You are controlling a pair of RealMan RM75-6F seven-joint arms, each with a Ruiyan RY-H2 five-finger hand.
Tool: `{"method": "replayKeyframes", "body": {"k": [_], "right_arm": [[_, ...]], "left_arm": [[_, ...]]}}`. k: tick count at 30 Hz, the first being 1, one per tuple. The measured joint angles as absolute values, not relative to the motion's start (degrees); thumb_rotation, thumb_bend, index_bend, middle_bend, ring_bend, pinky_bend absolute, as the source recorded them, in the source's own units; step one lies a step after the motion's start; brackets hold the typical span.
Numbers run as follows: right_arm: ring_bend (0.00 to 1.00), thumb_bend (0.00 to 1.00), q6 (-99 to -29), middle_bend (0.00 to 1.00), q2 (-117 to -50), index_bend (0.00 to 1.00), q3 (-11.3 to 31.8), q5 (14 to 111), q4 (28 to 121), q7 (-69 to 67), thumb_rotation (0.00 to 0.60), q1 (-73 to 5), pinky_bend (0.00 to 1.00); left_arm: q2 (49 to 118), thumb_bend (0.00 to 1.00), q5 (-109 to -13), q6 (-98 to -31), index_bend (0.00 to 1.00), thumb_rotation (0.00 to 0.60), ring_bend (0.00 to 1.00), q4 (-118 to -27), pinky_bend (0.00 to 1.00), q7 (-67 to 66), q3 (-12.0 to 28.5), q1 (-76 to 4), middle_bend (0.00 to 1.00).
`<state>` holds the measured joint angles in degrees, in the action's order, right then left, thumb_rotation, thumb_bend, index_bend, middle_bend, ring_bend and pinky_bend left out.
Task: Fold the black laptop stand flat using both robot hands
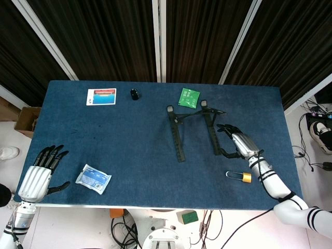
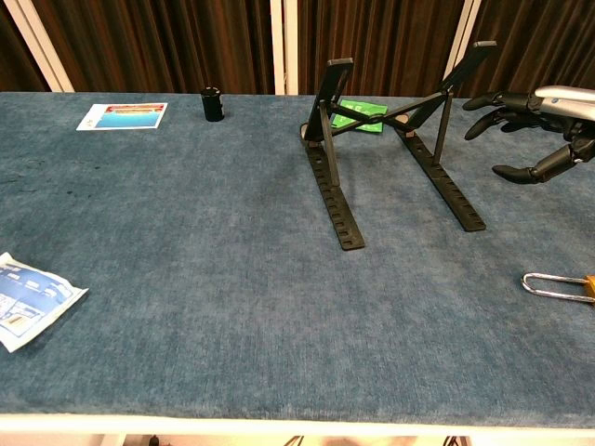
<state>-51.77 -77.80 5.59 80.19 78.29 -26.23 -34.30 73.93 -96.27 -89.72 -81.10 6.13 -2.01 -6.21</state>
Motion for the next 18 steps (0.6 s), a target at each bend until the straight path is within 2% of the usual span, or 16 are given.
{"method": "replayKeyframes", "body": {"k": [18], "right_arm": [[0.03, 0.36, -50.5, 0.19, -76.73, 0.09, 7.56, 73.29, 74.2, -24.61, 0.6, -32.85, 0.11]], "left_arm": [[73.99, 0.11, -96.5, -90.71, 0.16, 0.6, 0.01, -80.73, 0.09, 6.43, -2.35, -5.59, 0.07]]}}
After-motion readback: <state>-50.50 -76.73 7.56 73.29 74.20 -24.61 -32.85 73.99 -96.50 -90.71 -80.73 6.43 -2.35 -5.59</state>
